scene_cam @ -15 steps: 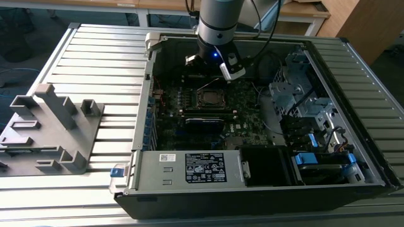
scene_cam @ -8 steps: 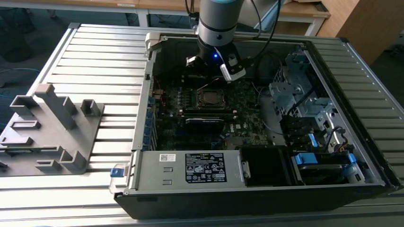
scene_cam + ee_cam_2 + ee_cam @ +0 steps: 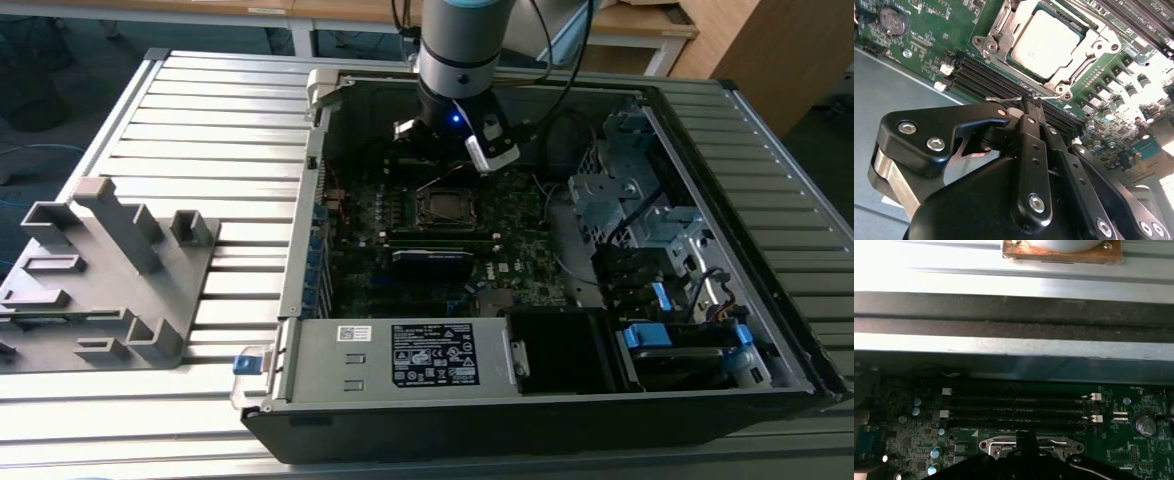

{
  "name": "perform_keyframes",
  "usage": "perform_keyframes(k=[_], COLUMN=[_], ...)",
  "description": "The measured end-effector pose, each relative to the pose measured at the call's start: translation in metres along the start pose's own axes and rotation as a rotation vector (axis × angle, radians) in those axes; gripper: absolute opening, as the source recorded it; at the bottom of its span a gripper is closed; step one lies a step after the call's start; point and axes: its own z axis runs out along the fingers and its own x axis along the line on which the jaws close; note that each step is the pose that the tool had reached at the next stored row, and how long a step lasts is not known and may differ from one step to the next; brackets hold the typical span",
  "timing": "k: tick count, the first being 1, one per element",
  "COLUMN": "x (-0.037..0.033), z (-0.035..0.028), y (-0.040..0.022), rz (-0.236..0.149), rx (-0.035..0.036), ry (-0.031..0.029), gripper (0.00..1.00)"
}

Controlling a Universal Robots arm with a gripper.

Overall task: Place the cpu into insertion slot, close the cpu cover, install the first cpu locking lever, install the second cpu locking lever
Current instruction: 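Install the first cpu locking lever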

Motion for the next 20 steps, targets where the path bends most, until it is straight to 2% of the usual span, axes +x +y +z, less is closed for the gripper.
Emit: perform_keyframes(k=[3, 5, 7, 9, 11, 14, 17, 18, 20], x=[-0.0001, 0.0000, 0.0002, 0.0004, 0.0005, 0.0006, 0.0006, 0.0006, 0.0006], z=[0.0008, 0.0014, 0.0021, 0.0028, 0.0032, 0.0044, 0.0061, 0.0071, 0.0073], y=[0.0000, -0.0001, -0.0003, -0.0005, -0.0005, -0.0008, -0.0012, -0.0014, -0.0014], rz=[0.038, 0.048, 0.049, 0.048, 0.047, 0.047, 0.044, 0.041, 0.040], rx=[0.0011, 0.0010, -0.0015, -0.0083, -0.0151, -0.0315, -0.0343, -0.0349, -0.0351], ry=[-0.0086, -0.0121, -0.0181, -0.0230, -0.0245, -0.0278, -0.0415, -0.0523, -0.0554], gripper=[0.11, 0.11, 0.11, 0.11, 0.11, 0.11, 0.11, 0.11, 0.11])
